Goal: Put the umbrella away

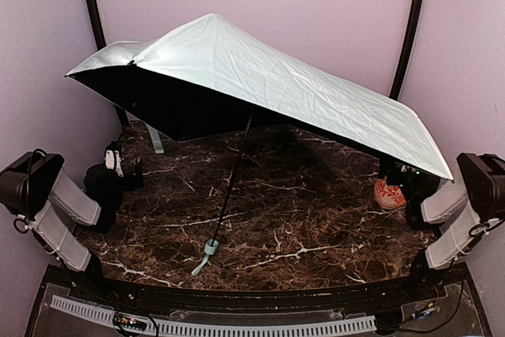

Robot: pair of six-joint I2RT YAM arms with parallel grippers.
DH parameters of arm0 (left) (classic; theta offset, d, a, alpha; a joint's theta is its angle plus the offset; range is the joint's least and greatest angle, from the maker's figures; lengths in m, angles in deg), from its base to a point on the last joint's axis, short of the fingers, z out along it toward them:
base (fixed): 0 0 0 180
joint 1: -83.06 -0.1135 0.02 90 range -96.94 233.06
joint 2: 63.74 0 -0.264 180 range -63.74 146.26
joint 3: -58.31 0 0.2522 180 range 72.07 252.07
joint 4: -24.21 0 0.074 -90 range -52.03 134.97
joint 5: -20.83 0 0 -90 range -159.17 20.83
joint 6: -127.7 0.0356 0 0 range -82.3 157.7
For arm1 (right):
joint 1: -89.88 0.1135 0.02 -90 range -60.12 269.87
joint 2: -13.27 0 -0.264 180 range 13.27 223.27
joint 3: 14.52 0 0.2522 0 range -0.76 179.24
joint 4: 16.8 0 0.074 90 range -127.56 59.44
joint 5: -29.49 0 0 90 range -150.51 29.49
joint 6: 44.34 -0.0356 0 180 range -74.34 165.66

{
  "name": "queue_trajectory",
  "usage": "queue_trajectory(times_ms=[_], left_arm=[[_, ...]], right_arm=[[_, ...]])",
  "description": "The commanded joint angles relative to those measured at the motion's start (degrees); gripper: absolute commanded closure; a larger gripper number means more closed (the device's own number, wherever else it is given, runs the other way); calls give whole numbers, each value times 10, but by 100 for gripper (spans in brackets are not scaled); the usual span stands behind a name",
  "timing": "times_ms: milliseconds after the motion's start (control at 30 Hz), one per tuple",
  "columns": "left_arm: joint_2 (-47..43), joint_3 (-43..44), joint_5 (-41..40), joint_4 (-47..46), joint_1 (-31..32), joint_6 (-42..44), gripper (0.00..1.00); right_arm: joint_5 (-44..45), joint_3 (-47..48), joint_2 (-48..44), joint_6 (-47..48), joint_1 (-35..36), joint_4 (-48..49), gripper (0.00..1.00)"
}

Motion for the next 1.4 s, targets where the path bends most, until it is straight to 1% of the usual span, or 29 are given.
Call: queue_trajectory(times_ms=[0,267,333,367,400,433,467,500,567,600,633,667,733,767,800,833,867,900,933,967,1000,1033,1067,1100,1133,1167,1267,1300,1367], left_arm=[[-4,6,-3,-12,-4,-2,1],[-2,8,-2,-10,-5,-2,1],[-5,10,10,-1,-10,-7,1],[-8,12,-15,1,-12,-12,1],[-20,17,-52,24,-12,-24,1],[-37,20,-51,62,-16,-45,1],[-33,18,-53,47,-17,-44,1],[-22,12,-56,10,-14,-30,1],[-38,3,-59,23,-8,-34,1],[-39,-6,-60,4,-7,-32,1],[-33,-16,-64,-30,-6,-25,1],[-30,-25,-66,-50,-4,-20,1],[-43,-24,-84,-48,1,-18,1],[-71,-9,-140,-16,10,-26,1],[-118,20,-171,73,12,-41,1],[-160,49,-176,168,11,-49,1],[-188,67,-164,202,12,-33,1],[-211,75,-156,208,13,-33,4],[-234,80,-165,240,16,-71,7],[-267,84,-183,301,21,-149,10],[-302,81,-177,365,25,-224,13],[-334,65,-166,396,32,-290,16],[-363,44,-150,396,43,-324,21],[-391,22,-142,398,58,-342,25],[-422,15,-143,424,78,-358,28],[-446,18,-148,472,99,-374,32],[-484,49,-170,580,172,-390,35],[-485,60,-179,597,208,-386,35],[-475,72,-188,612,258,-366,36]], right_arm=[[0,8,0,1,-2,17,0],[-1,5,-1,-1,-2,22,0],[26,4,-33,-13,-2,2,0],[58,14,-66,-25,-3,-45,0],[95,32,-97,-40,-5,-104,0],[133,50,-124,-58,-8,-165,0],[162,70,-146,-76,-12,-210,0],[189,91,-166,-96,-14,-256,0],[234,138,-205,-148,-16,-371,0],[247,158,-227,-174,-17,-441,0],[249,174,-242,-191,-18,-480,0],[241,185,-253,-198,-18,-507,1],[213,202,-265,-195,-18,-551,2],[201,210,-265,-194,-18,-572,2],[190,218,-261,-194,-18,-592,2],[181,224,-256,-197,-17,-605,3],[168,227,-249,-200,-18,-613,3],[157,228,-241,-204,-17,-616,3],[146,226,-235,-212,-17,-619,4],[136,227,-229,-224,-17,-625,4],[128,227,-227,-236,-17,-634,4],[121,227,-228,-250,-17,-643,5],[113,225,-230,-264,-17,-651,6],[104,223,-231,-278,-17,-660,7],[92,223,-231,-288,-17,-671,9],[82,224,-229,-294,-17,-683,10],[62,229,-219,-303,-15,-729,13],[55,229,-216,-304,-14,-745,14],[41,231,-218,-305,-10,-762,15]])
